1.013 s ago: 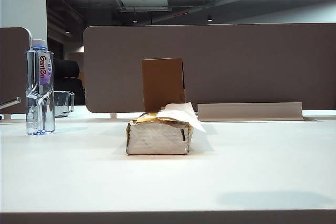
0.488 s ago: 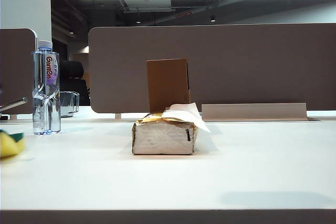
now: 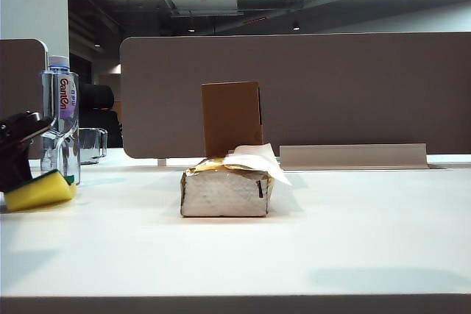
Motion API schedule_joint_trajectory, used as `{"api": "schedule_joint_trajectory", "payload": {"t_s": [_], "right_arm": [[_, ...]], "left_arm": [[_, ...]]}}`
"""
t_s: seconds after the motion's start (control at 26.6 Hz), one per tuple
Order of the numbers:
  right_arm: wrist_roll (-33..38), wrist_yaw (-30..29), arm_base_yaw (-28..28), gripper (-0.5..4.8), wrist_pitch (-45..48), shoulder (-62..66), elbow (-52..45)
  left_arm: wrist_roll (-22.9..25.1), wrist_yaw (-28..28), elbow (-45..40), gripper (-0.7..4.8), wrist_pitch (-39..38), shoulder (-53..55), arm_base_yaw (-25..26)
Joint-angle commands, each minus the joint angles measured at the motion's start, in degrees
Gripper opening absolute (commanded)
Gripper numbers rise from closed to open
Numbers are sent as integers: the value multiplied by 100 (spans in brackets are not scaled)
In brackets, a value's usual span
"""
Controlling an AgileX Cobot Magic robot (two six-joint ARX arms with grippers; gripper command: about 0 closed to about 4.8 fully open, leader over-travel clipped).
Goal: Move the sponge from right to left to wipe the table, avoiding obstacles on the table, and finally reaching the bottle of mineral water.
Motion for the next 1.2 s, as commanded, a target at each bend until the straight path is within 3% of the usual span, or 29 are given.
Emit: {"api": "schedule_joint_trajectory", "payload": {"t_s": [0.04, 0.6, 0.68, 0.79, 0.98, 1.09, 1.2], "right_arm": [[7, -17, 0, 261, 59, -15, 28], [4, -22, 0, 261, 59, -15, 28], [4, -22, 0, 261, 59, -15, 28], [4, -39, 0, 261, 57, -15, 28], [4, -39, 0, 261, 55, -50, 28], [4, -39, 0, 261, 52, -59, 28], [4, -42, 0, 261, 52, -61, 28]], "left_arm": [[-68, -669, 361, -6, 59, 352, 20], [-116, -719, 590, -1, -114, 437, 98], [-116, -654, 590, 34, -153, 435, 98], [-118, -573, 595, 133, -149, 435, 98], [-118, -420, 595, 168, -151, 396, 98], [-116, -363, 603, 216, -153, 332, 101], [-116, -315, 640, 221, -179, 243, 103]]}}
